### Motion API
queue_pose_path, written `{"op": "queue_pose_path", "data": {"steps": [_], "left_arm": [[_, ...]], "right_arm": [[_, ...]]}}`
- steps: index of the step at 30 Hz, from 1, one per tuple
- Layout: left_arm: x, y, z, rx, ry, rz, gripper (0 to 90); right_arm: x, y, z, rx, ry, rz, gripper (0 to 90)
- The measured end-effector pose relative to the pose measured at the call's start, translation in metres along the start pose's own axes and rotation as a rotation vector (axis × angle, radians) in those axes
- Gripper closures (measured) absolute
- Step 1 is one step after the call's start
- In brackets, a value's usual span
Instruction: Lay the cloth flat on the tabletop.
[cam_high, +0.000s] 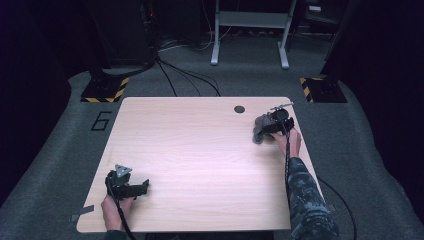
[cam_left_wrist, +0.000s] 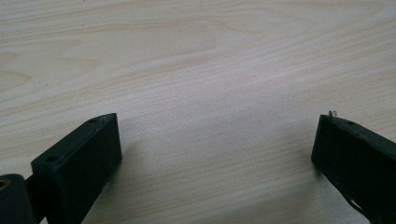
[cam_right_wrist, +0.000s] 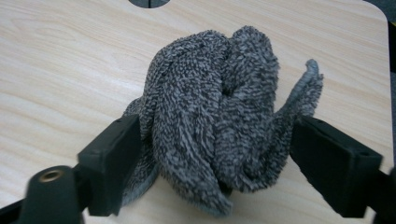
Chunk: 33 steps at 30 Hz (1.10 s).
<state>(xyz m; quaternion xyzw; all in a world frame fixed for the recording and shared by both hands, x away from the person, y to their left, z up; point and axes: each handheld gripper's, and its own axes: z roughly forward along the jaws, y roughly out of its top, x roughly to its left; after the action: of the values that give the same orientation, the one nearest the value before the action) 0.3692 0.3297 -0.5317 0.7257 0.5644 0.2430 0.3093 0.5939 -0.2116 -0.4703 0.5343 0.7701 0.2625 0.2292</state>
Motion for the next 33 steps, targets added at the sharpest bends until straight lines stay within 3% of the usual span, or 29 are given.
{"op": "queue_pose_path", "data": {"steps": [2, 3, 6, 7, 8, 9, 10, 14, 19, 23, 26, 29, 33], "left_arm": [[0.0, 0.0, 0.0, 0.0, 0.0, 0.0, 1.3], [0.0, 0.0, 0.0, 0.001, 0.0, -0.001, 1.3], [0.0, 0.0, 0.0, 0.001, 0.0, -0.001, 1.3], [0.0, 0.0, 0.0, 0.001, 0.0, -0.001, 1.3], [0.0, 0.0, 0.0, 0.001, 0.0, -0.001, 1.3], [0.0, 0.0, 0.0, 0.0, 0.0, 0.0, 1.3], [0.0, 0.0, 0.0, 0.002, -0.001, -0.002, 1.3], [0.0, 0.0, 0.0, 0.0, -0.003, -0.005, 1.3], [0.0, 0.0, 0.0, 0.002, -0.004, -0.008, 1.3], [0.0, 0.0, -0.001, 0.008, -0.003, 0.001, 1.4], [0.0, 0.0, -0.001, 0.007, -0.003, 0.001, 1.3], [0.0, 0.0, 0.0, 0.001, -0.003, -0.007, 1.4], [0.0, 0.0, 0.0, 0.002, -0.001, -0.003, 1.4]], "right_arm": [[0.001, 0.0, 0.002, 0.01, -0.008, -0.001, 21.2], [0.001, -0.001, 0.006, 0.02, -0.012, 0.001, 28.5], [0.002, -0.003, 0.011, 0.044, -0.011, 0.023, 35.3], [0.002, -0.005, 0.014, 0.055, -0.007, 0.03, 43.0], [0.002, -0.005, 0.014, 0.055, -0.007, 0.03, 43.0], [0.002, -0.006, 0.014, 0.046, 0.008, 0.044, 54.5], [0.002, -0.007, 0.014, 0.037, 0.011, 0.041, 58.9], [0.002, -0.007, 0.009, 0.023, 0.016, 0.045, 68.3], [0.004, -0.004, -0.008, -0.036, 0.027, 0.023, 69.7], [0.009, 0.001, -0.038, -0.102, 0.076, 0.006, 69.6], [0.012, 0.001, -0.05, -0.122, 0.103, 0.011, 69.6], [0.019, 0.001, -0.068, -0.147, 0.141, -0.028, 69.5], [0.027, 0.0, -0.079, -0.155, 0.16, -0.041, 69.5]]}}
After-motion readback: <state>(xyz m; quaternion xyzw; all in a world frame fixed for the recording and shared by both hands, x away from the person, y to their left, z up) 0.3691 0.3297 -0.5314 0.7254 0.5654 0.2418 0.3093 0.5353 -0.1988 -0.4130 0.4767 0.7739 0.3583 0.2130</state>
